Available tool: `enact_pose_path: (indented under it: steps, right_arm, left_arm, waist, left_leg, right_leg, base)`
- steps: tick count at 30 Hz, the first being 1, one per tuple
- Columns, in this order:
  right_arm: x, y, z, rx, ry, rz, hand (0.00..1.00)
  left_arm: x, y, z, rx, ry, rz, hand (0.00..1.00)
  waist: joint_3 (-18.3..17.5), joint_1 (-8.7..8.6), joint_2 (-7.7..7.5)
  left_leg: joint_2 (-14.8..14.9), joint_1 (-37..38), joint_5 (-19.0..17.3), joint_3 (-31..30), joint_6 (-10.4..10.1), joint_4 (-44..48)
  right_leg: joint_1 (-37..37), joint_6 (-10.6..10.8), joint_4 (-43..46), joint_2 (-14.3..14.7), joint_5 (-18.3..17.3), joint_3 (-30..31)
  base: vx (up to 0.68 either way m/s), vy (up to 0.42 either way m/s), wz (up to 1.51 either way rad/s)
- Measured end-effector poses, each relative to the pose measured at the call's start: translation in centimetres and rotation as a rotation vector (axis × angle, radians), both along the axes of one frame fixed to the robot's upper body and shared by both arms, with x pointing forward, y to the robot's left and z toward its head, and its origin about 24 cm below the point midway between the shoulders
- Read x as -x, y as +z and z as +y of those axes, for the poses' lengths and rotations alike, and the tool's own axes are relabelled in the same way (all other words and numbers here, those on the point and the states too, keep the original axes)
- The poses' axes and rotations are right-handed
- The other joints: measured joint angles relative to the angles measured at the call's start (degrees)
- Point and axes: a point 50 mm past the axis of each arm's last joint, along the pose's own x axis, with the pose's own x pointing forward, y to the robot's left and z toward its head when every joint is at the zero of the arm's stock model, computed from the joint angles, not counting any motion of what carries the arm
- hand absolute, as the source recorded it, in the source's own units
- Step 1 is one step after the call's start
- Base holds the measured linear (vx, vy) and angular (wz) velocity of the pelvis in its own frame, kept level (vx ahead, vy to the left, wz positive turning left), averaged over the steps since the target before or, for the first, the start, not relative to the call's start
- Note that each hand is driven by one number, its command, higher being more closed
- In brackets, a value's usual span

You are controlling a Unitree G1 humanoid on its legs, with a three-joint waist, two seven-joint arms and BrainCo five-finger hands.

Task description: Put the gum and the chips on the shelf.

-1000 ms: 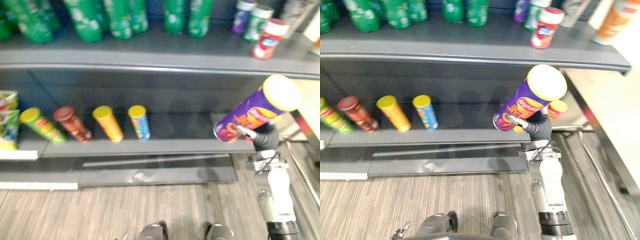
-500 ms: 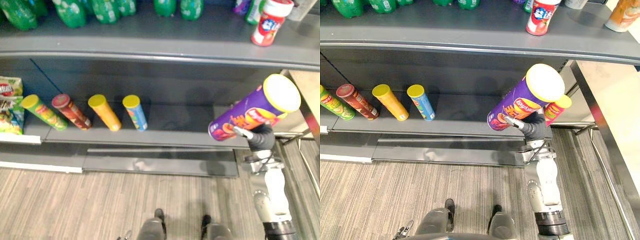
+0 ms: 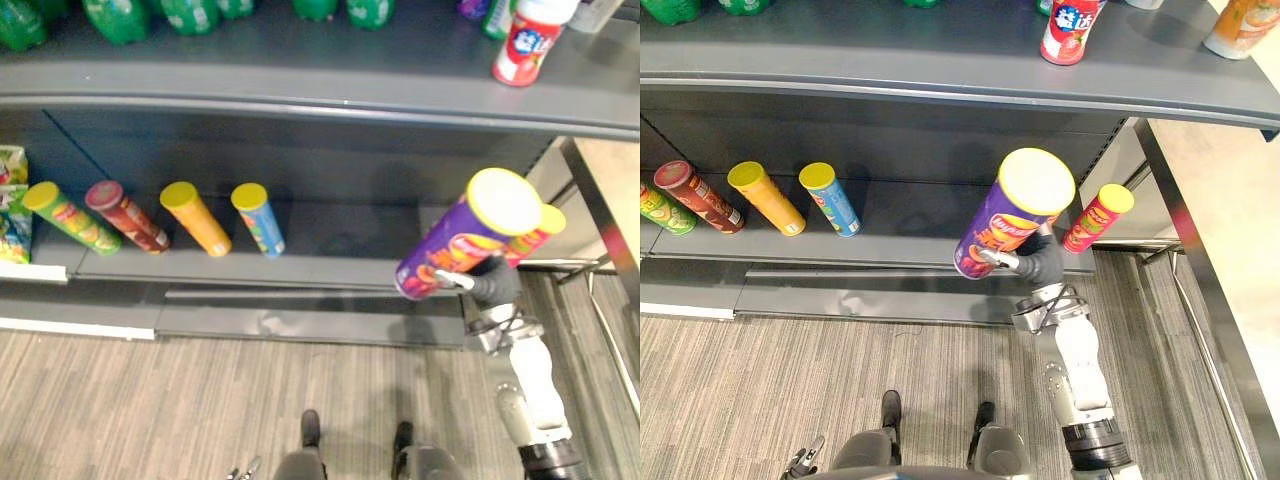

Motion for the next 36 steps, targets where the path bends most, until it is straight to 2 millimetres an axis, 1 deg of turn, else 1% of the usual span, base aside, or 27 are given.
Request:
enact_pose_path:
  steps: [2, 3, 4, 5, 7, 9, 13, 14, 15, 16, 17, 18, 19, 20, 21, 22, 23, 24, 26, 27, 28, 29, 30, 31, 33, 34, 36]
  right_arm:
    - [-0.5, -0.8, 0.4, 0.030, 0.015, 0.039, 1.00]
    - [-1.0, -1.1, 0.5, 0.077, 0.017, 0.049, 1.00]
    - [-1.2, -1.1, 0.6, 0.092, 0.018, 0.051, 1.00]
    - [-1.8, -1.0, 0.8, 0.127, 0.020, 0.049, 1.00]
    - [-2.3, -0.6, 0.9, 0.148, 0.012, 0.036, 1.00]
    - [-3.4, 0.5, 1.1, 0.165, -0.017, -0.001, 1.00]
    - [-5.1, 1.6, 1.2, 0.206, -0.089, -0.026, 1.00]
    - [-5.7, 2.0, 1.1, 0.219, -0.118, -0.031, 1.00]
    - [-5.9, 2.2, 1.0, 0.224, -0.134, -0.035, 1.00]
    - [-6.5, 2.7, 0.6, 0.238, -0.166, -0.047, 1.00]
    - [-7.0, 3.1, 0.3, 0.243, -0.190, -0.053, 1.00]
    - [-7.3, 3.3, 0.2, 0.244, -0.201, -0.053, 1.00]
    - [-7.8, 3.6, 0.1, 0.244, -0.225, -0.055, 1.00]
    - [-8.2, 4.0, 0.0, 0.254, -0.247, -0.063, 1.00]
    - [-8.4, 4.2, 0.0, 0.258, -0.254, -0.067, 1.00]
    - [-8.7, 4.6, 0.0, 0.261, -0.274, -0.075, 1.00]
    - [-8.9, 4.8, 0.0, 0.255, -0.285, -0.083, 1.00]
    - [-8.9, 4.9, 0.0, 0.251, -0.293, -0.088, 1.00]
    - [-9.1, 5.5, 0.0, 0.249, -0.326, -0.113, 1.00]
    - [-9.1, 5.6, -0.1, 0.248, -0.355, -0.122, 1.00]
    - [-9.1, 5.7, -0.1, 0.244, -0.366, -0.125, 1.00]
    - [-9.2, 5.9, -0.2, 0.234, -0.395, -0.131, 1.00]
    - [-9.2, 6.1, -0.2, 0.235, -0.412, -0.144, 1.00]
    - [-9.2, 6.6, -0.1, 0.231, -0.435, -0.171, 1.00]
    - [-9.4, 8.5, 0.0, 0.189, -0.507, -0.250, 1.00]
    - [-9.4, 9.1, -0.1, 0.173, -0.528, -0.272, 1.00]
    - [-9.4, 11.4, -0.4, 0.096, -0.612, -0.354, 1.00]
  left_arm:
    - [-1.1, 0.2, 0.1, -0.012, -0.009, -0.034, 0.00]
    - [-2.5, 0.6, 0.2, -0.017, -0.023, -0.078, 0.00]
    - [-3.2, 0.7, 0.2, -0.018, -0.030, -0.096, 0.00]
    - [-4.4, 1.0, 0.1, -0.019, -0.043, -0.131, 0.00]
    - [-5.9, 1.4, -0.2, -0.017, -0.068, -0.178, 0.00]
    - [-7.8, 2.2, -0.5, -0.019, -0.099, -0.248, 0.00]
    - [-9.5, 3.1, -0.8, -0.024, -0.132, -0.315, 0.00]
    - [-10.0, 3.4, -1.0, -0.023, -0.148, -0.334, 0.00]
    - [-10.2, 3.5, -1.1, -0.021, -0.155, -0.344, 0.00]
    - [-10.8, 3.8, -1.5, -0.015, -0.175, -0.364, 0.00]
    - [-11.2, 4.0, -1.8, -0.012, -0.194, -0.382, 0.00]
    - [-11.3, 4.1, -1.9, -0.011, -0.201, -0.387, 0.00]
    - [-11.4, 4.1, -2.2, -0.006, -0.219, -0.389, 0.00]
    - [-11.4, 4.0, -2.6, 0.001, -0.237, -0.388, 0.00]
    - [-11.4, 4.0, -2.7, 0.004, -0.242, -0.388, 0.00]
    - [-11.6, 4.1, -3.0, 0.008, -0.256, -0.393, 0.00]
    - [-11.7, 4.1, -3.2, 0.013, -0.265, -0.398, 0.00]
    - [-11.8, 4.2, -3.3, 0.013, -0.267, -0.402, 0.00]
    - [-12.2, 4.5, -3.7, 0.021, -0.269, -0.423, 0.00]
    - [-12.3, 4.6, -3.9, 0.033, -0.263, -0.433, 0.00]
    - [-12.4, 4.7, -4.0, 0.037, -0.262, -0.438, 0.00]
    - [-12.7, 4.8, -4.2, 0.043, -0.262, -0.449, 0.00]
    - [-12.8, 4.9, -4.3, 0.046, -0.265, -0.455, 0.00]
    - [-12.9, 5.0, -4.5, 0.050, -0.268, -0.463, 0.00]
    - [-13.2, 5.3, -4.7, 0.056, -0.272, -0.478, 0.00]
    - [-13.2, 5.4, -4.7, 0.055, -0.271, -0.482, 0.00]
    - [-13.5, 5.6, -4.8, 0.055, -0.266, -0.496, 0.00]
  waist:
    - [0.05, 0.01, 0.09]
    - [0.27, 0.04, 0.31]
    - [0.49, 0.15, 0.43]
    - [0.98, 0.08, 1.00]
    - [1.58, 0.16, 1.80]
    - [3.97, 0.22, 2.61]
    - [6.98, 0.59, 3.54]
    - [8.40, 1.14, 3.86]
    - [8.90, 1.49, 4.08]
    - [9.96, 1.89, 4.74]
    - [10.53, 2.01, 5.31]
    - [10.73, 2.07, 5.44]
    - [11.04, 2.35, 5.94]
    - [11.35, 2.86, 6.46]
    - [11.50, 3.18, 6.66]
    - [12.22, 3.47, 6.96]
    - [12.47, 3.88, 7.27]
    - [12.55, 4.01, 7.36]
    - [12.90, 4.25, 7.85]
    - [13.06, 4.53, 7.97]
    - [13.09, 4.71, 8.02]
    - [13.22, 5.25, 7.97]
    - [13.24, 5.26, 8.00]
    - [13.26, 5.27, 8.02]
    - [13.69, 5.33, 8.25]
    - [14.02, 5.38, 8.25]
    - [14.17, 6.36, 8.29]
  left_leg:
    - [-0.36, -0.49, -0.19, -0.74, -0.19, 0.00]
    - [-0.57, -1.14, -0.42, -1.13, 0.10, 0.13]
    - [-0.64, -1.17, -0.56, -1.06, 0.31, 0.14]
    - [-0.72, -1.46, -0.60, -0.86, 0.38, 0.37]
    - [-0.89, -2.40, -0.70, -0.79, 0.54, 1.32]
    - [-1.83, -3.23, -0.82, -0.89, 0.76, 2.62]
    - [-2.39, -6.22, -0.85, -1.36, 1.03, 5.35]
    - [-2.55, -7.01, -0.95, -1.48, 1.17, 6.53]
    - [-2.60, -7.66, -0.96, -1.58, 1.11, 7.32]
    - [-2.69, -8.86, -1.11, -2.03, 1.16, 8.78]
    - [-3.07, -10.25, -1.10, -2.88, 1.24, 10.28]
    - [-3.30, -10.88, -1.02, -3.07, 1.34, 10.76]
    - [-3.43, -12.19, -1.12, -3.14, 1.37, 12.14]
    - [-3.50, -13.34, -1.55, -3.13, 1.36, 13.35]
    - [-3.53, -13.90, -1.82, -3.13, 1.45, 14.08]
    - [-3.55, -14.73, -2.68, -3.04, 1.19, 15.55]
    - [-3.53, -16.05, -3.24, -3.06, 1.36, 17.09]
    - [-3.50, -16.52, -3.57, -2.93, 1.76, 17.63]
    - [-3.15, -18.75, -3.59, -2.09, 1.77, 19.22]
    - [-2.49, -19.63, -3.52, -0.52, 1.83, 19.82]
    - [-2.24, -20.11, -3.51, 0.11, 1.85, 20.19]
    - [-2.25, -20.71, -3.23, 0.45, 1.88, 20.35]
    - [-2.28, -21.15, -3.08, 0.43, 1.86, 20.43]
    - [-2.27, -21.85, -2.77, 0.49, 1.76, 20.45]
    - [-2.19, -23.19, -2.11, 0.49, 1.79, 20.64]
    - [-2.17, -23.27, -2.00, 0.54, 1.81, 20.74]
    - [-2.18, -24.70, -1.78, 0.64, 1.83, 21.26]
  right_leg:
    - [0.00, 0.01, 0.13, -0.45, 0.00, -0.77]
    - [-0.15, 0.01, 0.47, -0.85, -0.01, -1.41]
    - [-0.15, 0.03, 0.69, -1.03, -0.02, -1.58]
    - [-0.27, 0.06, 1.49, -1.46, -0.06, -2.29]
    - [-0.94, 0.13, 2.90, -2.06, -0.16, -2.58]
    - [-1.41, 0.66, 5.18, -3.59, -1.50, -3.21]
    - [-3.66, 0.64, 8.62, -5.08, -2.88, -4.28]
    - [-4.38, 0.58, 10.10, -5.51, -3.40, -4.34]
    - [-4.90, 0.46, 10.80, -5.70, -3.58, -4.34]
    - [-5.84, 0.15, 12.05, -5.95, -3.83, -4.42]
    - [-6.85, 0.37, 13.31, -6.42, -4.44, -4.70]
    - [-7.45, 0.42, 14.06, -6.74, -4.84, -4.74]
    - [-8.63, 0.20, 15.43, -7.11, -5.20, -4.72]
    - [-9.61, 0.17, 16.62, -7.39, -5.68, -4.60]
    - [-10.08, 0.24, 17.19, -7.52, -5.95, -4.49]
    - [-10.70, 0.29, 18.42, -7.68, -6.68, -4.08]
    - [-11.63, 0.30, 19.68, -7.88, -7.45, -3.99]
    - [-12.19, 0.26, 20.33, -8.16, -7.78, -3.96]
    - [-14.50, 0.07, 22.93, -8.91, -8.78, -4.14]
    - [-15.55, 0.02, 24.09, -9.36, -9.25, -4.24]
    - [-16.13, 0.00, 24.67, -9.50, -9.51, -4.18]
    - [-17.07, -0.12, 25.72, -10.03, -9.96, -4.20]
    - [-17.50, -0.21, 26.12, -10.21, -10.13, -4.41]
    - [-18.29, -0.22, 26.75, -10.47, -10.34, -4.59]
    - [-19.51, -0.52, 27.97, -11.07, -10.80, -5.40]
    - [-19.60, -0.53, 28.29, -11.19, -10.96, -5.45]
    - [-21.29, -0.75, 29.55, -11.59, -11.30, -5.37]
  base:
    - [0.00, 0.033, 0.21]
    - [-0.01, 0.042, 0.26]
    - [-0.03, 0.044, 0.31]
    - [-0.03, 0.030, 0.27]
    - [-0.03, 0.042, 0.28]
    - [-0.04, 0.047, 0.28]
    - [-0.04, 0.011, 0.26]
    - [-0.03, -0.002, 0.14]
    - [-0.04, -0.006, 0.16]
    - [-0.03, -0.017, 0.28]
    - [-0.02, -0.022, 0.32]
    - [-0.03, -0.028, 0.28]
    - [-0.04, -0.029, 0.12]
    - [-0.05, -0.032, 0.07]
    - [-0.08, -0.047, 0.01]
    - [-0.10, -0.060, 0.03]
    - [-0.09, -0.052, 0.04]
    - [-0.08, -0.065, 0.11]
    - [-0.09, -0.091, 0.16]
    - [-0.07, -0.090, 0.16]
    - [-0.06, -0.093, 0.13]
    - [-0.05, -0.070, 0.11]
    - [-0.05, -0.079, 0.15]
    - [-0.04, -0.060, 0.19]
    - [-0.03, -0.080, 0.22]
    - [-0.03, -0.085, 0.15]
    - [-0.02, -0.064, 0.05]
